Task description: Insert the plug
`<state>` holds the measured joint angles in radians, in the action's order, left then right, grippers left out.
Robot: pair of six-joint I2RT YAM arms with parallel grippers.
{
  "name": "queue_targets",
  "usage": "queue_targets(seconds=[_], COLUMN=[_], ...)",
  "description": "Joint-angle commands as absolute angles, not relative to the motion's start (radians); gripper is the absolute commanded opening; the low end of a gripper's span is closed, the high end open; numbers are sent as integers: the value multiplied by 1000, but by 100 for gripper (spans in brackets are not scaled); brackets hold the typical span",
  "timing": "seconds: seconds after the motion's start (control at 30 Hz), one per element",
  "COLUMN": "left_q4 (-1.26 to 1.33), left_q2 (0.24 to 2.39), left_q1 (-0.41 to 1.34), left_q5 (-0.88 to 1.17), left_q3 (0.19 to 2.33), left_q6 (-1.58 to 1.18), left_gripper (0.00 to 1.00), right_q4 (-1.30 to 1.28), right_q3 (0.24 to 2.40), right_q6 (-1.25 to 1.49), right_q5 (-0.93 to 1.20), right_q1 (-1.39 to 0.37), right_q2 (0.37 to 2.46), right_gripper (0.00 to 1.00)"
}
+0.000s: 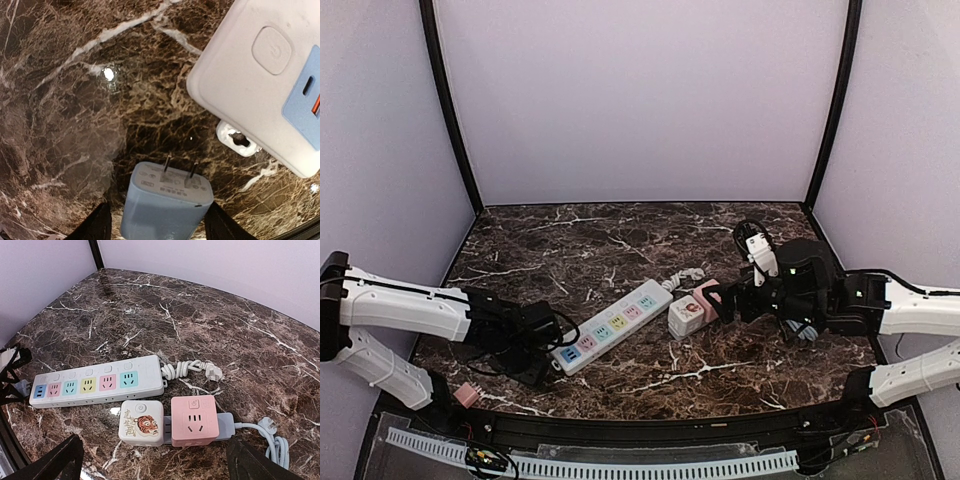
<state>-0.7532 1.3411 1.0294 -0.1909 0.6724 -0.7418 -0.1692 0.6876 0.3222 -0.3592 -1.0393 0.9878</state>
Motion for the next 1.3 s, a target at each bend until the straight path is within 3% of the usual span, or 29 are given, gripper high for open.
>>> queue_targets(seconds=[0.0,0.87,1.07,1.27], left_q4=[-762,-831,-822,-821], left_q2=[1345,1444,1472,1448], left_q1=[1017,914,914,914], left_q5=[-182,-81,-76,-78], left_q3=[705,789,781,775], left_q6=[-691,-592,-599,-614], left_gripper=[63,56,44,25], right_q4=[-136,-133,-133,-133], right_q3=[679,672,671,670], right_q6=[314,315,316,314], right_q5=[-356,-354,-357,-357], right_q1=[-1037,-1037,-1036,-1036], right_q2=[997,1002,999,996], right_gripper=[99,99,99,99])
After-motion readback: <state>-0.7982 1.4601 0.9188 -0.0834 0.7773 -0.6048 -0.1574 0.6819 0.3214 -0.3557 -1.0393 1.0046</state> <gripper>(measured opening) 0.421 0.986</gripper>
